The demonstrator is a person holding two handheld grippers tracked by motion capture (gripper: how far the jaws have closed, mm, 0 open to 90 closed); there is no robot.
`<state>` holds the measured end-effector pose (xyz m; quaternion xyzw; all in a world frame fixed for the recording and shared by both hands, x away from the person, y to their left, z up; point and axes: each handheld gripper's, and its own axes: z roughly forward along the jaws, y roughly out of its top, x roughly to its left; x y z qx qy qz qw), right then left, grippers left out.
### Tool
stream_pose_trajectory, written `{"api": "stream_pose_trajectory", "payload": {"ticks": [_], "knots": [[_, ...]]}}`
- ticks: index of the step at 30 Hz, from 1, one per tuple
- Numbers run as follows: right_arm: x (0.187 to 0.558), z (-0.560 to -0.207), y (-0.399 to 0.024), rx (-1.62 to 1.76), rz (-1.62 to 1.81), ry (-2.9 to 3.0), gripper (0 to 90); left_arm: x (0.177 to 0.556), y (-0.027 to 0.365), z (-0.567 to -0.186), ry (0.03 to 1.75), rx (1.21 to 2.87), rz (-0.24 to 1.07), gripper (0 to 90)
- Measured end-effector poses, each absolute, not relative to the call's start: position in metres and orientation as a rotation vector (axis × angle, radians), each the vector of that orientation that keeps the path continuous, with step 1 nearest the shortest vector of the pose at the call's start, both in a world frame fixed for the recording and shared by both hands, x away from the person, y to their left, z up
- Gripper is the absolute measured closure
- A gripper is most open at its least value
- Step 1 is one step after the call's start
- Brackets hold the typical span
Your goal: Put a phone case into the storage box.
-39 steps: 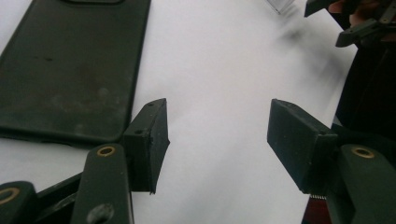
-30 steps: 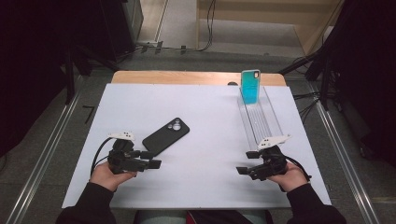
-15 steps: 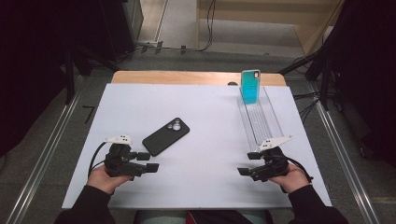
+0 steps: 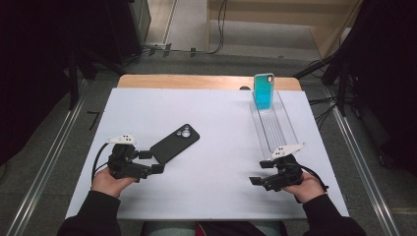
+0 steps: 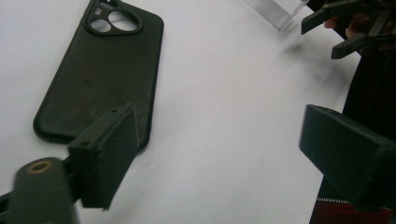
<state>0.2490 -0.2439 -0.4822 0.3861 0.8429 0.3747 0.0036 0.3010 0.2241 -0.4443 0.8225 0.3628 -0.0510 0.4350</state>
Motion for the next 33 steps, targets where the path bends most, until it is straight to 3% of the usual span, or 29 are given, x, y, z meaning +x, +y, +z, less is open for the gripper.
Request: {"api": "stream_pose_trajectory", "payload": {"ticks": [2,20,33], "knots": [[0.249,-0.482,-0.244,1.209,1.175,2.643,19.9,0.305,0.223,-0.445,0.904,2.043,-0.135,0.0],[0.250,-0.482,-0.244,1.213,1.180,2.642,19.8,0.339,0.216,-0.439,0.943,2.073,-0.069,4.7],[0.250,-0.482,-0.244,1.207,1.185,2.643,19.8,0.364,0.199,-0.439,0.895,2.108,-0.105,7.4]]}}
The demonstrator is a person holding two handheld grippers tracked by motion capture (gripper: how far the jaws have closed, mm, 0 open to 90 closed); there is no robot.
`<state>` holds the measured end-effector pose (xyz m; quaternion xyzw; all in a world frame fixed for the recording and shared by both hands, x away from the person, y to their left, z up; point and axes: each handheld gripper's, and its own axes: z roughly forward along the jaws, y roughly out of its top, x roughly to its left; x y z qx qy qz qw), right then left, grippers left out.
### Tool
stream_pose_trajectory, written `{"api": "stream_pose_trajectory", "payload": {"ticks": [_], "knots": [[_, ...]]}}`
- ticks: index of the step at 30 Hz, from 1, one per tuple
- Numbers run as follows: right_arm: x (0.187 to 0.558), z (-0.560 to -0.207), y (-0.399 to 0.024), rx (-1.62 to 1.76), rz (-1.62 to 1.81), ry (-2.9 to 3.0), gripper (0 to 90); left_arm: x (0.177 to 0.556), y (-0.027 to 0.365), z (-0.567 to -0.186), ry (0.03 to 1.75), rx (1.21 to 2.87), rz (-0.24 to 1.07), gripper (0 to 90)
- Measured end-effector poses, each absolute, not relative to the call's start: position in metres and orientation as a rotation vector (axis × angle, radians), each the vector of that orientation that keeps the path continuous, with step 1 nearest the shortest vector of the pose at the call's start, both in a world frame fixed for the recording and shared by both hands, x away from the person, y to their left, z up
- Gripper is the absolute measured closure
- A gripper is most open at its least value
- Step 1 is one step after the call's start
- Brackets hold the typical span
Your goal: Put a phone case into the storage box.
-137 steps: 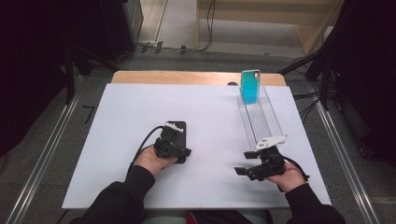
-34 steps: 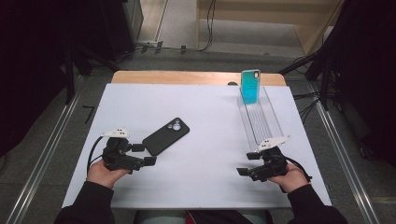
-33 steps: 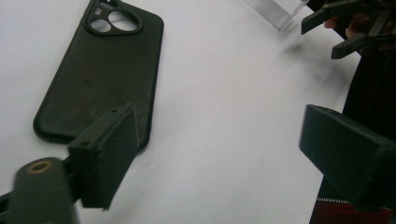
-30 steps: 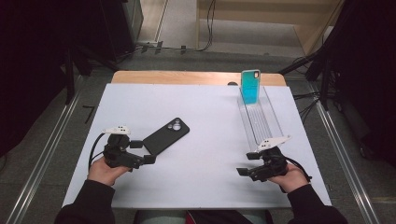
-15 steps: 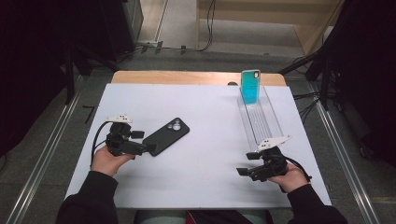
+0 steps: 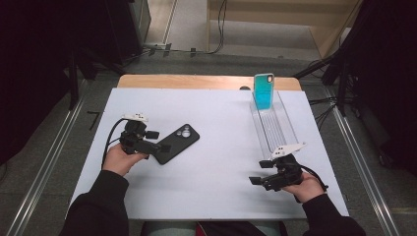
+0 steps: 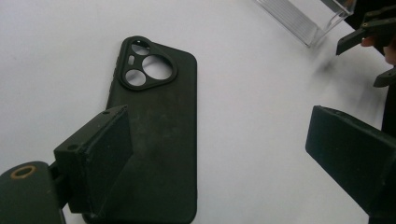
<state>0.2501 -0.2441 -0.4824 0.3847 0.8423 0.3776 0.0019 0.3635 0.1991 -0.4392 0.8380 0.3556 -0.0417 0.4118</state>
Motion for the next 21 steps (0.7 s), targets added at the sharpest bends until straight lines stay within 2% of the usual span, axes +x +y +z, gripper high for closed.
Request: {"api": "stream_pose_trajectory", "payload": {"ticks": [21], "knots": [[0.250,-0.482,-0.244,1.202,1.195,2.637,19.9,0.398,0.172,-0.439,0.853,2.121,-0.102,7.4]]}}
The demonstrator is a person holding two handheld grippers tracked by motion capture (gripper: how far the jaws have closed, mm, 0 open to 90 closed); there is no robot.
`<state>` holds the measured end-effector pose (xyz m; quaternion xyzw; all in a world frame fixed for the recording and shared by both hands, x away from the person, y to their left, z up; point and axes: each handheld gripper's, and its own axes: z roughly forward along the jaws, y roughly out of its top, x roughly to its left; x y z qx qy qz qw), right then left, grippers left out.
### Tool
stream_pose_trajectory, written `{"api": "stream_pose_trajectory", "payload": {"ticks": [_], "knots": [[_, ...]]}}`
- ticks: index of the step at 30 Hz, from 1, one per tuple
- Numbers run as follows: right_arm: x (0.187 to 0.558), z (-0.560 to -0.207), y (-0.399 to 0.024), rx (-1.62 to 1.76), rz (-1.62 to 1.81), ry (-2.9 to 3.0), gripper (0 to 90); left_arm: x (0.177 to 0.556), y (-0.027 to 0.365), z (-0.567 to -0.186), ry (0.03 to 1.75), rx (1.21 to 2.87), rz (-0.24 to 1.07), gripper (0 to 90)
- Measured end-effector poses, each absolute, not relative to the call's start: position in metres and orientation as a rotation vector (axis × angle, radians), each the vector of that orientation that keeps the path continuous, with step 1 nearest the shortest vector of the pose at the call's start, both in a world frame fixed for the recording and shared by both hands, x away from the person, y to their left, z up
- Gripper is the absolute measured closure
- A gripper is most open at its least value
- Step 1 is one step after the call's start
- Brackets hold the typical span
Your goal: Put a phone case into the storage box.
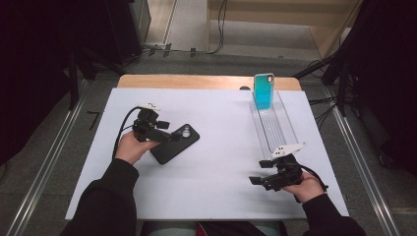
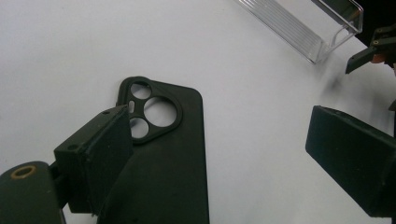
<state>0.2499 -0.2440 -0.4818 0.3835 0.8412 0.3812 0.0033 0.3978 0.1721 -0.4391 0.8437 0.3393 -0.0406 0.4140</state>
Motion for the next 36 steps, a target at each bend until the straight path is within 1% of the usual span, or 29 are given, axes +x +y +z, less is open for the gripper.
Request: {"api": "stream_pose_trajectory", "payload": {"ticks": [10,13,21,26,33,36], "knots": [[0.250,-0.482,-0.244,1.204,1.194,2.635,19.9,0.398,0.169,-0.445,0.828,2.157,-0.063,7.6],[0.250,-0.482,-0.244,1.202,1.193,2.638,19.8,0.398,0.169,-0.448,0.839,2.162,-0.044,11.9],[0.250,-0.482,-0.244,1.197,1.194,2.640,19.8,0.398,0.168,-0.457,0.825,2.196,-0.014,11.9],[0.249,-0.482,-0.244,1.197,1.193,2.640,19.9,0.400,0.168,-0.465,0.832,2.216,-0.017,11.9],[0.249,-0.482,-0.243,1.199,1.186,2.644,19.8,0.400,0.168,-0.473,0.854,2.257,0.054,12.2],[0.249,-0.482,-0.243,1.197,1.184,2.646,19.9,0.400,0.167,-0.477,0.852,2.264,0.054,12.5]]}}
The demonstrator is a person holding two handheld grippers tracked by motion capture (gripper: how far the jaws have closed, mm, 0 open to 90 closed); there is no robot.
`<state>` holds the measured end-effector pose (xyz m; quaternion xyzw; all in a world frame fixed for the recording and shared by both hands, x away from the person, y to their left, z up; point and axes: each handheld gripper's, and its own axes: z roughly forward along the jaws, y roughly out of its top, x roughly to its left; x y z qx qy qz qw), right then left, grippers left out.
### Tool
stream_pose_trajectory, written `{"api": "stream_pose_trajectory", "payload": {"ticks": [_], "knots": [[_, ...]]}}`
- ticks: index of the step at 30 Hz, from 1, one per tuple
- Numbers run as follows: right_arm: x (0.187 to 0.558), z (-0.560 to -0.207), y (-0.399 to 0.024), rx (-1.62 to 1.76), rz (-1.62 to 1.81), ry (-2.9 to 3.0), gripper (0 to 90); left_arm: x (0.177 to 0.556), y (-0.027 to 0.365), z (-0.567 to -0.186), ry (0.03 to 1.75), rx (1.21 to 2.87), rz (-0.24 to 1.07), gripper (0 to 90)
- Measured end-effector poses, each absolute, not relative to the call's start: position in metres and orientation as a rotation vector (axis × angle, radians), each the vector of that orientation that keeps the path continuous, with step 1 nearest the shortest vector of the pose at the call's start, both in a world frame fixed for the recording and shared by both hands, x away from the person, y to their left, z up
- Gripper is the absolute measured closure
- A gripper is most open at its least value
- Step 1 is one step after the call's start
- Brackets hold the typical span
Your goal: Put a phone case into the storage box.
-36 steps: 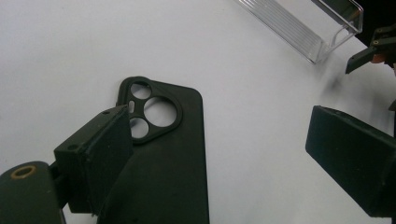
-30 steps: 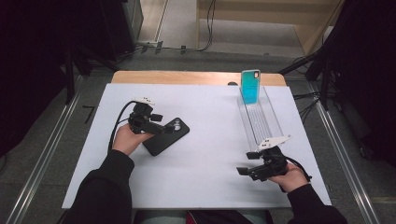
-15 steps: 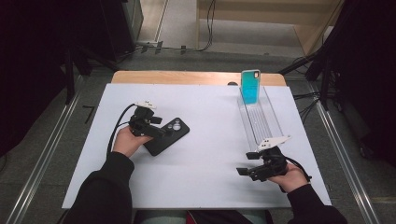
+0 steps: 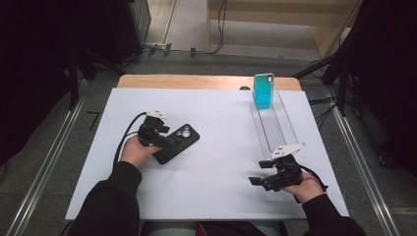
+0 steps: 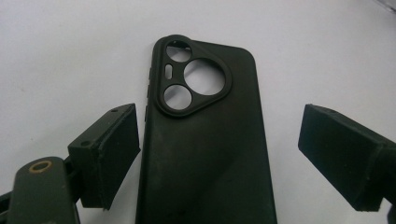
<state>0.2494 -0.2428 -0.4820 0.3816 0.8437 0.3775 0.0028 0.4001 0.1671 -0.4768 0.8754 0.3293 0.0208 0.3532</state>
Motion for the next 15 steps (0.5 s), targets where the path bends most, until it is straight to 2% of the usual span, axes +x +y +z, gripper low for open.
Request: {"api": "stream_pose_trajectory", "payload": {"ticks": [6,15], "knots": [[0.249,-0.482,-0.243,1.198,1.186,2.645,19.9,0.400,0.166,-0.486,0.850,2.287,0.023,11.2],[0.249,-0.482,-0.242,1.198,1.185,2.645,19.9,0.397,0.164,-0.494,0.843,2.329,0.074,9.9]]}}
